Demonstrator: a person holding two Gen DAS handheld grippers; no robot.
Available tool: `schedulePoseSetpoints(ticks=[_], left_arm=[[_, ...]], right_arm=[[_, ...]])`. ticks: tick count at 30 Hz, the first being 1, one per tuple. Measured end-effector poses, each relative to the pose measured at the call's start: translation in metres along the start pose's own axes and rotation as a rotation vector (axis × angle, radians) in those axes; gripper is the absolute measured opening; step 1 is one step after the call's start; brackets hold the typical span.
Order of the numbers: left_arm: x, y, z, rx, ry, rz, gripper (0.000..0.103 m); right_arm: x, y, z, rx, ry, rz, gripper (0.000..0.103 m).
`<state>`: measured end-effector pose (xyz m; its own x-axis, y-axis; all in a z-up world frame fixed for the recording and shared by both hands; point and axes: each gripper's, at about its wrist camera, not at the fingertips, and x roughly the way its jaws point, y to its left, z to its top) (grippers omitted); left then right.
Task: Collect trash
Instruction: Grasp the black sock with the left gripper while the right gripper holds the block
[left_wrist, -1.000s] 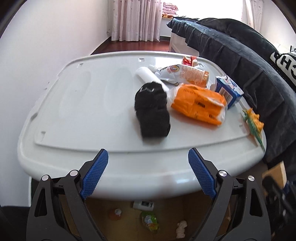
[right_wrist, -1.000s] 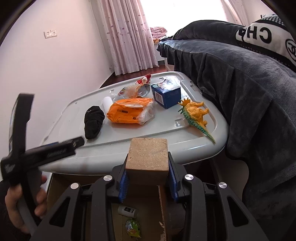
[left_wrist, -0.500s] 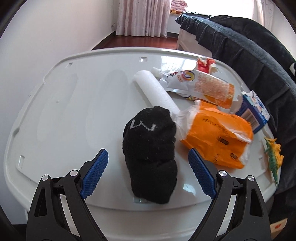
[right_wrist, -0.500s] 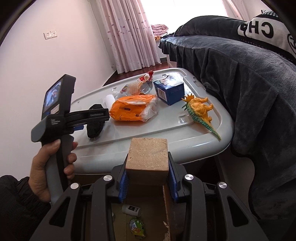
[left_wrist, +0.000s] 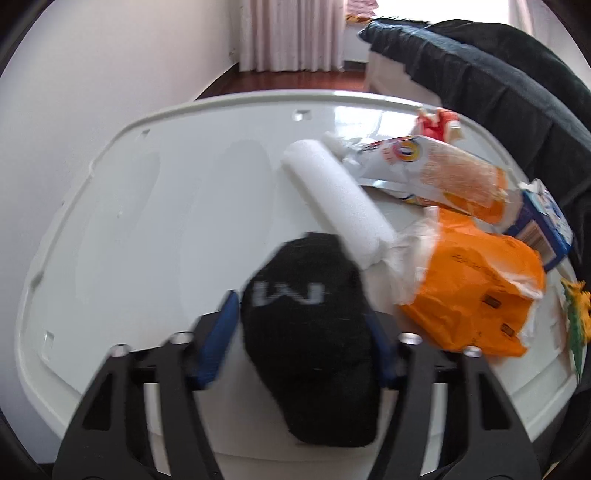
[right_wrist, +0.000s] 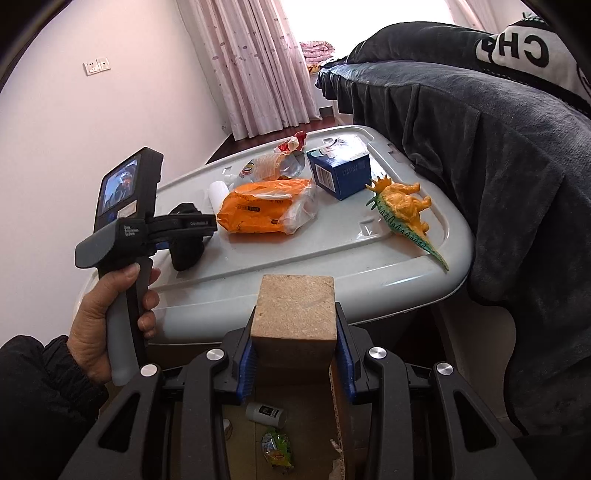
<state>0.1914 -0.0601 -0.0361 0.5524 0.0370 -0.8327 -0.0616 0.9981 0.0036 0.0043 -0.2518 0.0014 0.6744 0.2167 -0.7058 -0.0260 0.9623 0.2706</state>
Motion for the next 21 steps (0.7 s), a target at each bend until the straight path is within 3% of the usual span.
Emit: schedulePoseSetpoints(ticks=[12, 21], left_arm=[[-0.012, 0.000, -0.007, 0.024, -0.018, 0.000, 0.044], [-0.057, 0.010, -0.031, 0.053, -0.035, -0.023, 0.044]], right_arm=[[0.003, -0.002, -0.001, 0.005, 0.008, -0.002, 0.036], [0.003, 0.000, -0.003, -0.003, 0.005, -0.004, 0.036]])
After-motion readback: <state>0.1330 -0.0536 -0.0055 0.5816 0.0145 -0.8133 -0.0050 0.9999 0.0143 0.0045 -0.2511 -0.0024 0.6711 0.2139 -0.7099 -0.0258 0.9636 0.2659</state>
